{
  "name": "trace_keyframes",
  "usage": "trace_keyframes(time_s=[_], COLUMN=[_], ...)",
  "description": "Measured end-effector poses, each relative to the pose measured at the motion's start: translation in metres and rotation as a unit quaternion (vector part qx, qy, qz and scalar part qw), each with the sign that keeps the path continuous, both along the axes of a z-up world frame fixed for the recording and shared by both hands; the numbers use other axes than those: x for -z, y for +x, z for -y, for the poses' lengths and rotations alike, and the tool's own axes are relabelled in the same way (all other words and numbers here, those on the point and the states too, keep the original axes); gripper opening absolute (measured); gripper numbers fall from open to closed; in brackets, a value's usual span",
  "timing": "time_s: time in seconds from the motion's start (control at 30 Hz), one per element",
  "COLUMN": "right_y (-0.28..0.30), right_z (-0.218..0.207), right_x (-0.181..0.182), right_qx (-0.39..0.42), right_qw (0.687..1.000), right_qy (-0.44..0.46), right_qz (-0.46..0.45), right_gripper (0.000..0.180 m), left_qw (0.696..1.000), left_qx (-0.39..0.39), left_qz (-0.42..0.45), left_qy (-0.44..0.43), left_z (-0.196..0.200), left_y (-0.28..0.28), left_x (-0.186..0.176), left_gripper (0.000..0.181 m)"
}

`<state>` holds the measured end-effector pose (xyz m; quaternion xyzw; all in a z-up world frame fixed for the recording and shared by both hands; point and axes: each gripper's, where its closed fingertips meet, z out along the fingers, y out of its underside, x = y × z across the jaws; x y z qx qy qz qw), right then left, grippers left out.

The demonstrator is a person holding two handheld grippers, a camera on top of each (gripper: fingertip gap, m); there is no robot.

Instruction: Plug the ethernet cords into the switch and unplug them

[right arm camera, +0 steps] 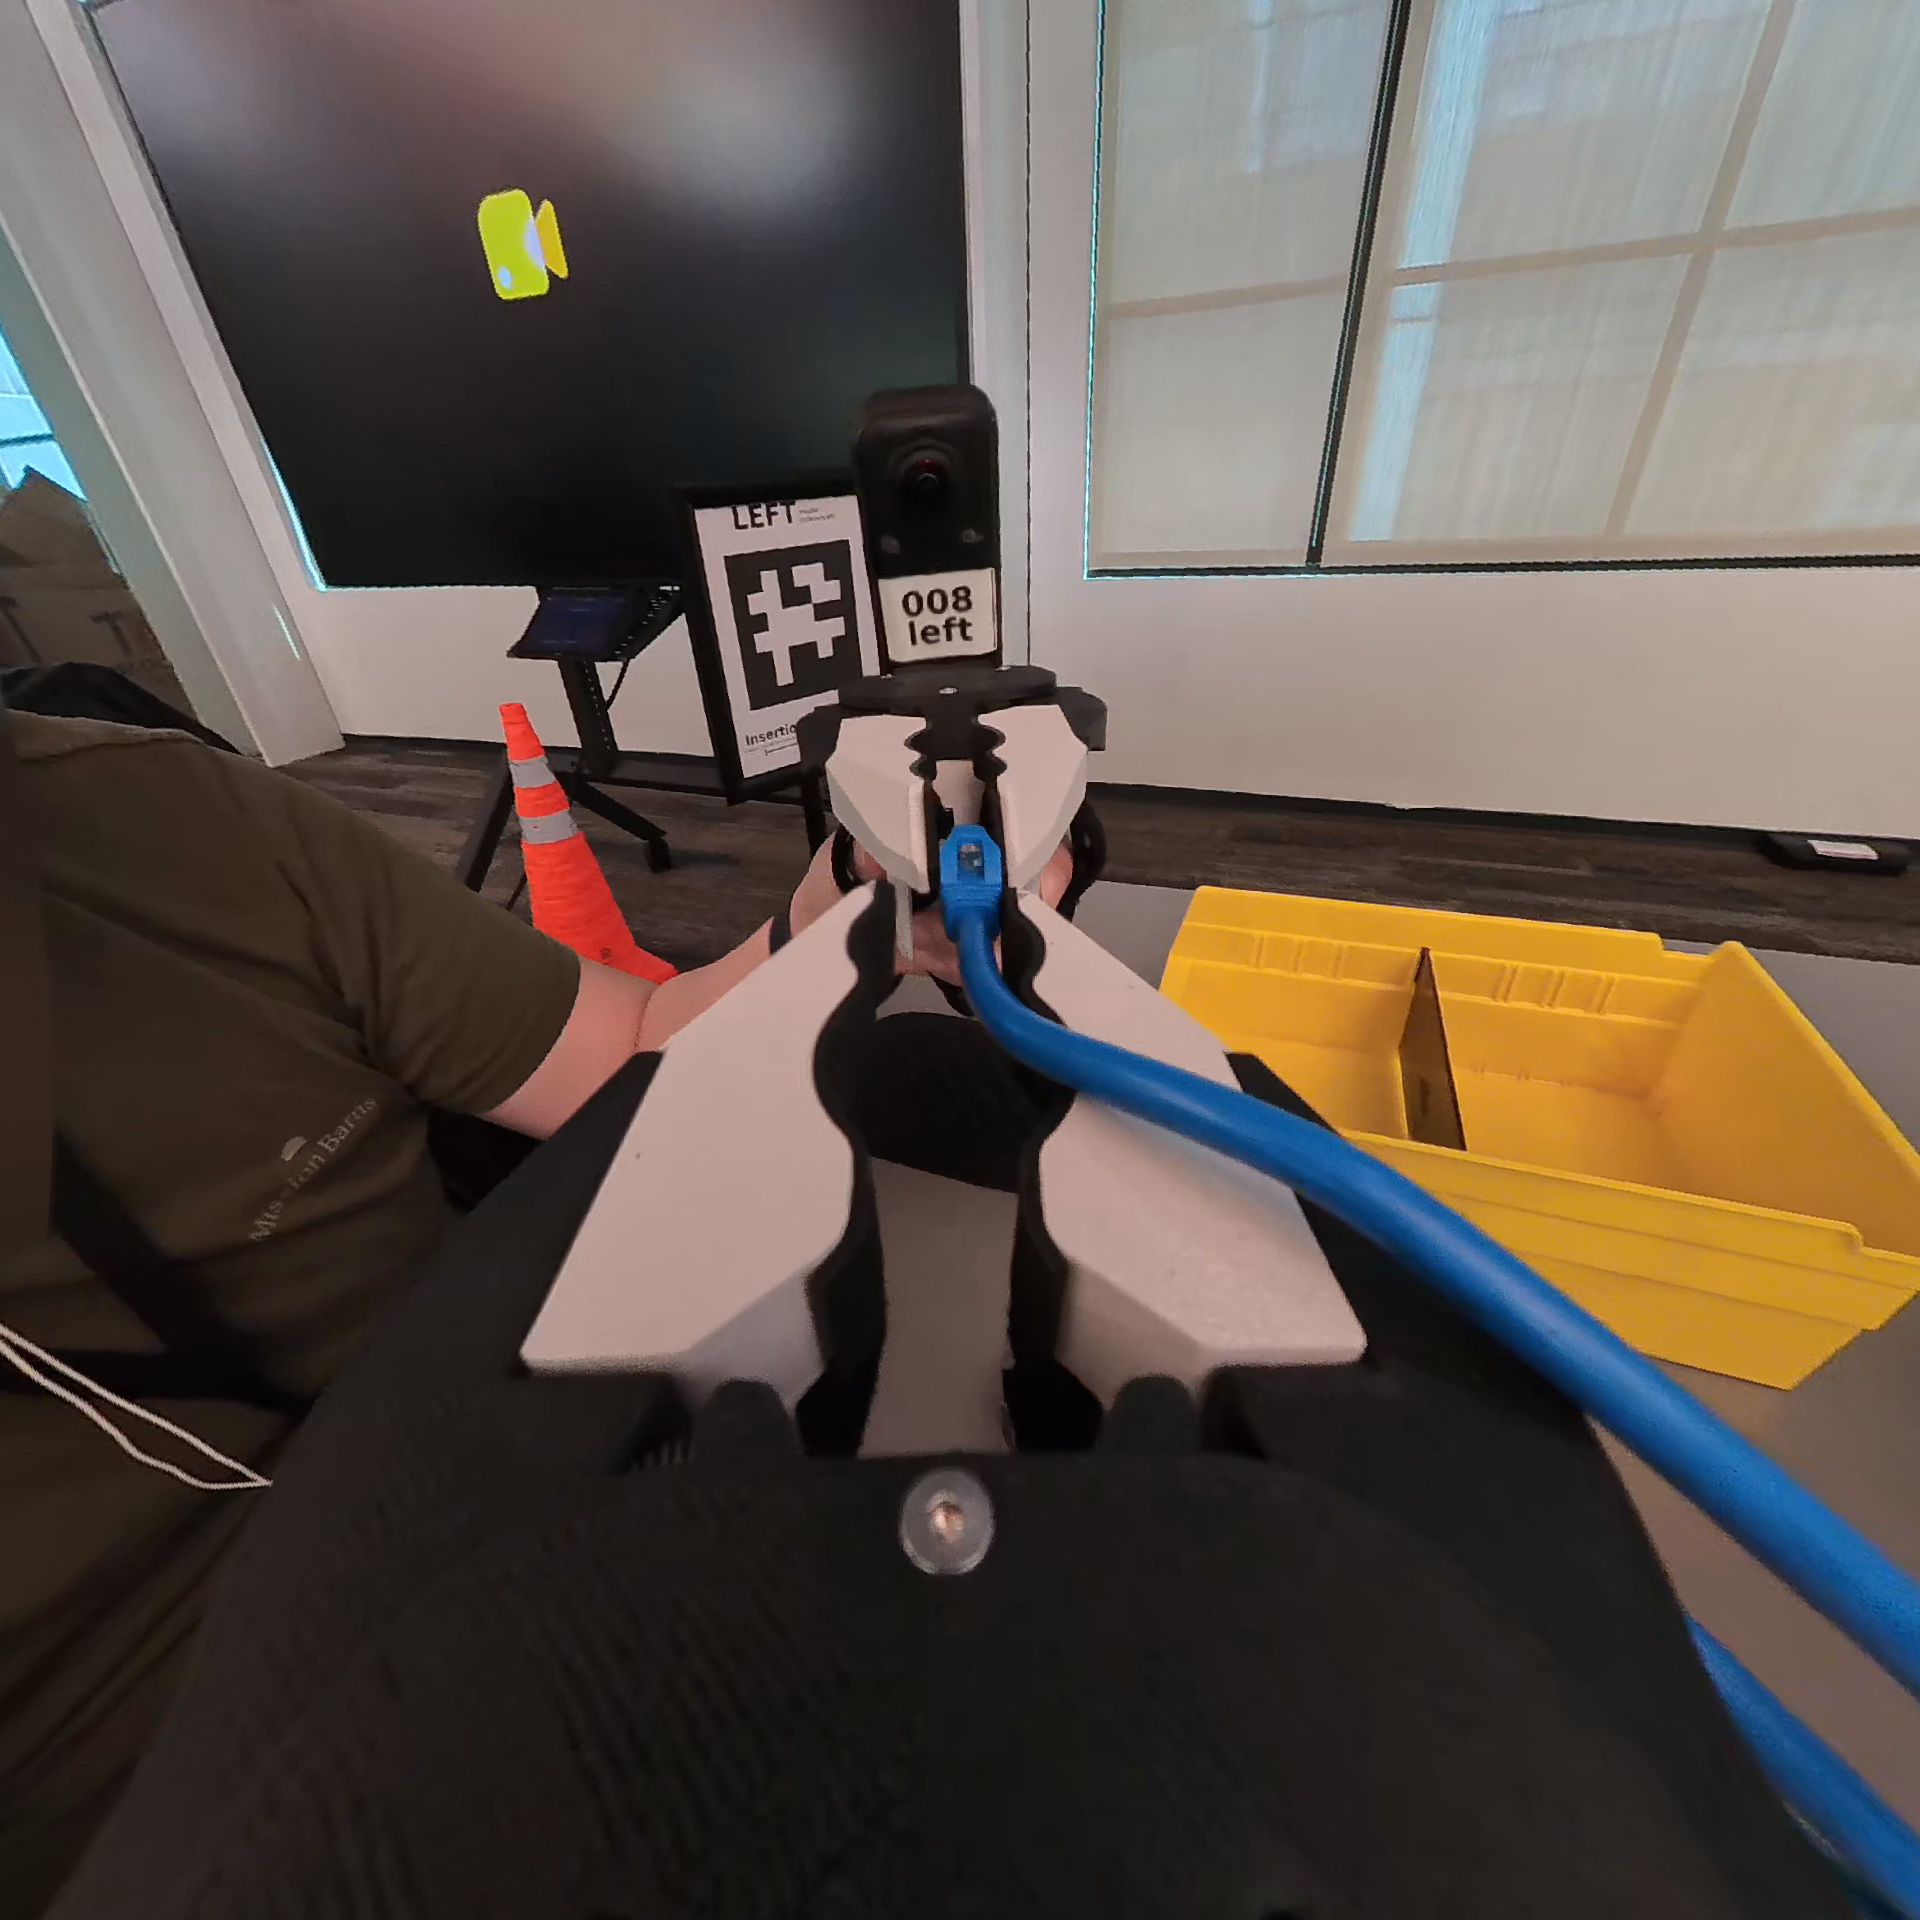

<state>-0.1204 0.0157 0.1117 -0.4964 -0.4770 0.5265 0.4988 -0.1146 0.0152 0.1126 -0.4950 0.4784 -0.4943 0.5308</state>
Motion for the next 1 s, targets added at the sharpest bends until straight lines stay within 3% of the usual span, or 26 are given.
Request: trace_keyframes(time_s=[0.07, 0.37, 0.53, 0.63, 0.83, 0.93, 1.0], right_y=[0.000, 0.003, 0.010, 0.018, 0.031, 0.032, 0.033], right_z=[-0.005, -0.009, -0.017, -0.019, -0.012, -0.008, -0.007], right_x=[0.002, 0.006, 0.011, 0.002, -0.017, -0.019, -0.019], right_qx=[0.012, 0.022, 0.047, 0.069, 0.109, 0.116, 0.121], right_qw=[1.000, 1.000, 0.998, 0.996, 0.986, 0.982, 0.980], right_qy=[-0.003, -0.001, 0.021, 0.050, 0.124, 0.144, 0.152], right_qz=[0.005, 0.016, 0.032, 0.024, 0.022, 0.029, 0.035], right_gripper=[0.011, 0.010, 0.010, 0.011, 0.011, 0.011, 0.011], left_qw=[1.000, 0.999, 0.994, 0.989, 0.948, 0.924, 0.915], left_qx=[-0.004, -0.027, -0.104, -0.141, -0.187, -0.201, -0.209], left_qz=[-0.006, -0.010, 0.019, -0.040, -0.256, -0.320, -0.338], left_qy=[0.003, 0.019, 0.011, -0.027, -0.040, -0.054, -0.066], left_z=[-0.001, -0.006, -0.021, -0.027, -0.028, -0.038, -0.046], left_y=[0.001, 0.002, -0.023, -0.035, -0.021, -0.018, -0.016], left_x=[0.002, 0.005, 0.008, 0.051, 0.185, 0.223, 0.236], left_gripper=[0.010, 0.011, 0.047, 0.061, 0.095, 0.111, 0.110])
